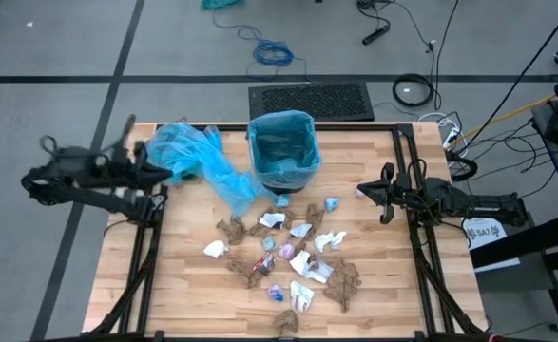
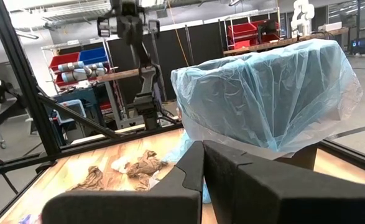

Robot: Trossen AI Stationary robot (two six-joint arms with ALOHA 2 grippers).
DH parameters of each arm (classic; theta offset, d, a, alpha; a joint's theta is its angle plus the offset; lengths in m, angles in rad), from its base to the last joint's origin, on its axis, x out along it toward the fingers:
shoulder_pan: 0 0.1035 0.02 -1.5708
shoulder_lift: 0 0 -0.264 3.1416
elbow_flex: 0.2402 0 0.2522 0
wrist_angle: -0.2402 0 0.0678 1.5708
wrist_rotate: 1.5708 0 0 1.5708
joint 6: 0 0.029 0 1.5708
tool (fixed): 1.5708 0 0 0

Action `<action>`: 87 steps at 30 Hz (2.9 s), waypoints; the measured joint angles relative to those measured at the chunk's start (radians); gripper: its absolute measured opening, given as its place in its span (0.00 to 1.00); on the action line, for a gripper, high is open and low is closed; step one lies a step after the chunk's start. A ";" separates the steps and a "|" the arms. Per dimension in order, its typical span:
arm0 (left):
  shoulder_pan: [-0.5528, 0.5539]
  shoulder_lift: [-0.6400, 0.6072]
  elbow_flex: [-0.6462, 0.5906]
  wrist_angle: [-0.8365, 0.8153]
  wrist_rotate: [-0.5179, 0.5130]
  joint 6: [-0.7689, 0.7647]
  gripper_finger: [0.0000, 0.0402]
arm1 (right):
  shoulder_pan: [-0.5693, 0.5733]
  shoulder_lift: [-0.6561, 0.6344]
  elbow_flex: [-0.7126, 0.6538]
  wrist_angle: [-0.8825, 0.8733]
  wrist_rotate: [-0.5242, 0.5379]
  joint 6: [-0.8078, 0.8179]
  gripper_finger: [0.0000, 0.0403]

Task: Place trash/remove bag and relplace
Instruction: Put the white napkin into the trash bin

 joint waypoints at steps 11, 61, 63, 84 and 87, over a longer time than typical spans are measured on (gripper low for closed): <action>-0.001 0.341 0.259 -0.447 0.123 0.032 0.04 | 0.000 0.000 0.000 0.000 0.000 0.000 0.00; -0.469 1.019 -0.051 -0.143 -0.064 -0.989 0.40 | 0.000 0.000 0.000 -0.001 0.000 0.000 0.00; -0.439 1.047 -0.051 -0.143 -0.043 -0.957 0.40 | 0.000 0.000 0.000 0.000 0.000 0.000 0.00; -0.295 1.134 -0.257 0.111 0.115 -0.870 0.35 | 0.000 0.000 0.000 0.000 0.000 0.000 0.00; -0.295 1.134 -0.244 0.120 0.124 -0.882 0.21 | 0.000 0.000 0.000 0.000 0.000 0.000 0.00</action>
